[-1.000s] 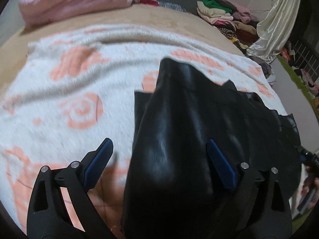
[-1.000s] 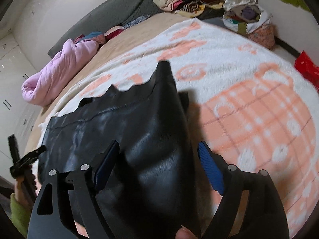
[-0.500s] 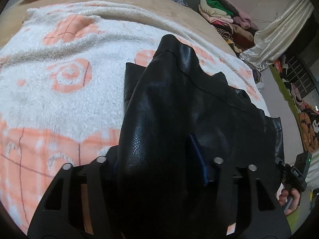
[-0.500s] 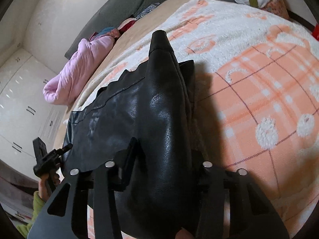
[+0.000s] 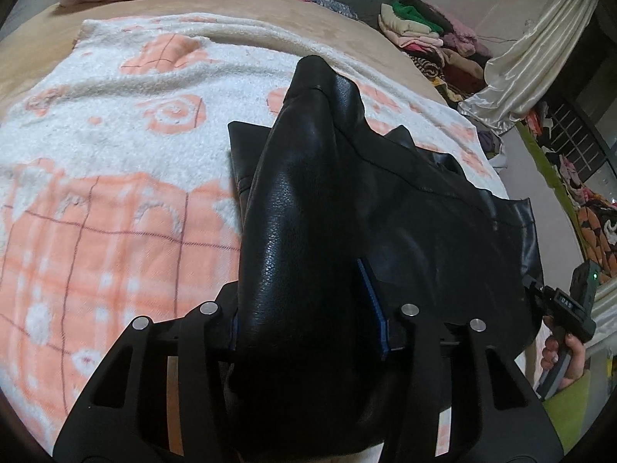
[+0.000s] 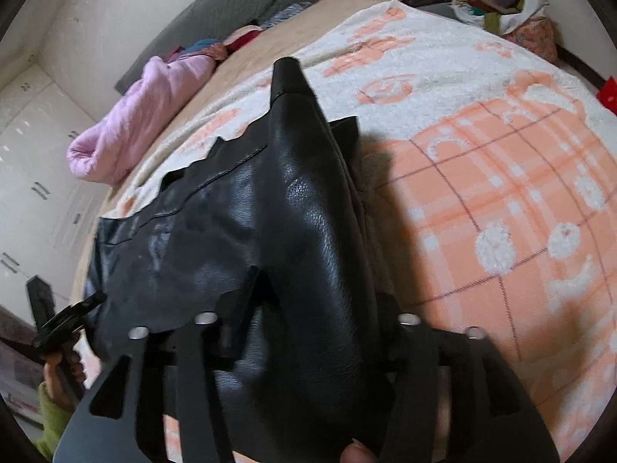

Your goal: Fold large clothes

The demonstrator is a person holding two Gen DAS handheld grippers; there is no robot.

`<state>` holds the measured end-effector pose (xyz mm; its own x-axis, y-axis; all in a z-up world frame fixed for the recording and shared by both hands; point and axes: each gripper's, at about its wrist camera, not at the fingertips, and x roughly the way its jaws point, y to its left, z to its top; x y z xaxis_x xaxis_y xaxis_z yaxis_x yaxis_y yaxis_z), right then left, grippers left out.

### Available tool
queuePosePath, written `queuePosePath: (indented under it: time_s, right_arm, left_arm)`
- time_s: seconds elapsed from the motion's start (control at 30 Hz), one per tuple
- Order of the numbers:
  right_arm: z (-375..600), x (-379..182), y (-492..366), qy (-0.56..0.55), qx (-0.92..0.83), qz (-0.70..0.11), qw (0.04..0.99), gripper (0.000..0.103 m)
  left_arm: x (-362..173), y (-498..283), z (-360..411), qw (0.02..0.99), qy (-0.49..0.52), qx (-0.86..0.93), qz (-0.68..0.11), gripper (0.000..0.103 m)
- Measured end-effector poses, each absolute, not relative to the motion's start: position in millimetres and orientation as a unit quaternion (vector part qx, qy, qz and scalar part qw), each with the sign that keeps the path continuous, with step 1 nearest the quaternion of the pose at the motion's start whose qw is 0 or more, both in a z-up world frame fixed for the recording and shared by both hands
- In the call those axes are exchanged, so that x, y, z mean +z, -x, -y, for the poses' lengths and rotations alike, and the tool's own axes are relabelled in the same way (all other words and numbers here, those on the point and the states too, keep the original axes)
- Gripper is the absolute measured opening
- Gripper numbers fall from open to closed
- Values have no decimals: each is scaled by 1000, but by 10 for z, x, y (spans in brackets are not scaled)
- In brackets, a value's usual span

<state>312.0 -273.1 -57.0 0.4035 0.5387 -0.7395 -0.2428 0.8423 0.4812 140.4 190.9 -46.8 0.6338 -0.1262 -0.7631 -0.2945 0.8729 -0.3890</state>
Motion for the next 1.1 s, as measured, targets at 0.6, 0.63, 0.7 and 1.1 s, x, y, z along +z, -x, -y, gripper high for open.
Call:
queuePosePath:
  time_s: [0.6,0.63,0.7,1.1]
  right_arm:
    - [1425,-4,-1997,27,279,-355,892,67]
    - [1332,-27,-1979,35,285,-358,888,66]
    - [1167,-74,-1931,45,288,-366,884,65]
    - [792,-532,-1929,80,268,-429,859,59]
  left_arm:
    - [-420,-1350,-1912,875,216,58,-429,55]
    - [-411,-1346,-1924,876,214,60,-428,57]
    - [-386,-1342,-1952,878,209,64,-427,64]
    - [-523,-1587,-2199,864,231,48,-445,78]
